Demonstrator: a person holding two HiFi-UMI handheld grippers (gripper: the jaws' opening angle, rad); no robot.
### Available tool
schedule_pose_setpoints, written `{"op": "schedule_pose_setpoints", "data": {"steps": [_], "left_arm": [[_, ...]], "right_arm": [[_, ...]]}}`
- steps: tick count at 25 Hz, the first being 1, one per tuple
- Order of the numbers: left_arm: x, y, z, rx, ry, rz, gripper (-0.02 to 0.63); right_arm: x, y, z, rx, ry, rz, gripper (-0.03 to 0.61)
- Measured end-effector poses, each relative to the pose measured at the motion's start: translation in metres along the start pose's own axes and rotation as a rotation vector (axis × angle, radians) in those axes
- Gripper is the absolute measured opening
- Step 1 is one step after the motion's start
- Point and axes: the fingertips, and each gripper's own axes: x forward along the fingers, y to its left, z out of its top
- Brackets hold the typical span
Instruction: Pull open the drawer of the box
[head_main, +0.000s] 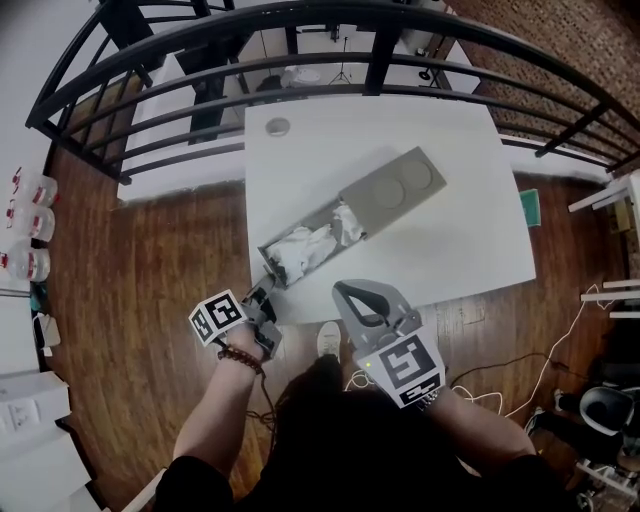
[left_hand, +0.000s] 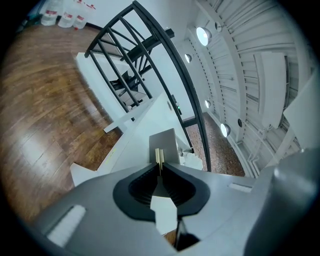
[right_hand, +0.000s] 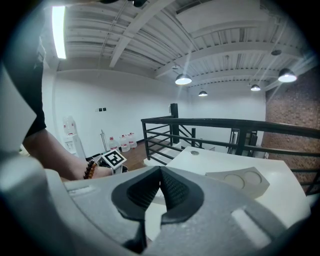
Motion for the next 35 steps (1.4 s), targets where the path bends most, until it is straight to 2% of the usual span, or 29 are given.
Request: {"op": "schedule_pose_setpoints", "data": {"steps": [8,13,17,20,22,30,35], "left_arm": [[-0.009,0.0,0.006,0.054,-0.051,0.029,0.067],[-0.027,-0.009,0.011,0.141,-0.112,0.074,0.067],[-0.048,-0.043,0.001,0.292,-0.158,0.075,0.054],[-0.065,-0.077,-0.02,0.461,-0.196,0.077,0.035],[-0.076,-0.099,-0.043,0.567,-0.209,0.075,0.019],[-0.114,-0.187,-0.147,0.919,-0.251,0.038,0.017],[-0.139,-0.226,-0.221,1.058,-0.26,0.008,0.017]], "right_arm": [[-0.007,-0.001,-0.006,0.008,0.0,-0.018,-0.008],[-0.021,-0.001,-0.005,0.007,-0.025,-0.03,-0.008],[-0.042,0.003,-0.006,-0.008,-0.043,-0.032,-0.008],[-0.065,0.01,-0.009,-0.029,-0.066,-0.025,-0.008],[-0.084,0.017,-0.013,-0.039,-0.082,-0.019,-0.008],[-0.171,0.039,-0.019,-0.099,-0.188,-0.002,-0.008],[-0.227,0.062,-0.031,-0.126,-0.226,0.012,-0.008]]}}
